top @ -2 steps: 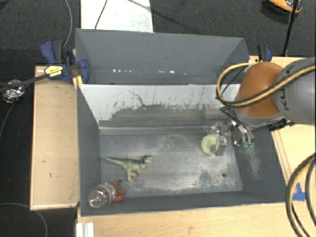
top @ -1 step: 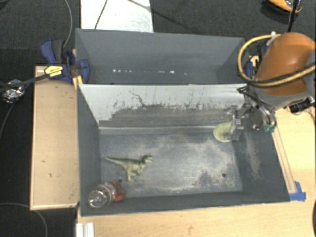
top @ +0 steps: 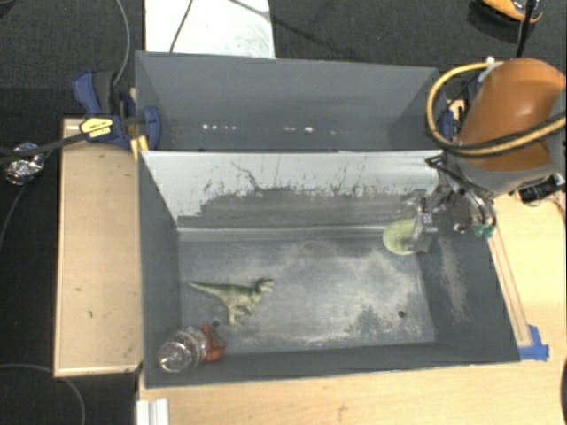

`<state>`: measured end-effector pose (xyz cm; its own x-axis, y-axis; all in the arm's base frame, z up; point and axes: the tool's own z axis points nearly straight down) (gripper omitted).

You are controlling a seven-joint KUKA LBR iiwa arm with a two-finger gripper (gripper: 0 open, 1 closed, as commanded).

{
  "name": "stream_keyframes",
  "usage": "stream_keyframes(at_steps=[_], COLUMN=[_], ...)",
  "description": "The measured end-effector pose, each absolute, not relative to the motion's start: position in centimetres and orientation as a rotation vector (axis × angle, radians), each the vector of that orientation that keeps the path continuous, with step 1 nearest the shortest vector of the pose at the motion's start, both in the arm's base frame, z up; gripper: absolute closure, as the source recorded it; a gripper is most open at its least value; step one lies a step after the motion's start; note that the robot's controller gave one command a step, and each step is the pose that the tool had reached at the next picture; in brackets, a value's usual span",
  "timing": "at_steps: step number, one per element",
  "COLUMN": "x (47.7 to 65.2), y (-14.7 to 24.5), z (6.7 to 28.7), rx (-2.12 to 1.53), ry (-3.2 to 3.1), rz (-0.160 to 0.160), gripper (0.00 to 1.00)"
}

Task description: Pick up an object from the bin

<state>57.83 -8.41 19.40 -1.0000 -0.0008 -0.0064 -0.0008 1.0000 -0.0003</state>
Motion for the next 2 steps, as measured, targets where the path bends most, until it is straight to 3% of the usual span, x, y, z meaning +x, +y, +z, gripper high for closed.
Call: stream_keyframes(at_steps=[1, 2], x=[57.8, 57.0], y=[-8.4, -8.3], z=[19.5, 21.8], rx=[-0.002, -0.061], ry=[3.135, 3.116], rz=[0.0, -0.006], gripper=[1.0, 1.0])
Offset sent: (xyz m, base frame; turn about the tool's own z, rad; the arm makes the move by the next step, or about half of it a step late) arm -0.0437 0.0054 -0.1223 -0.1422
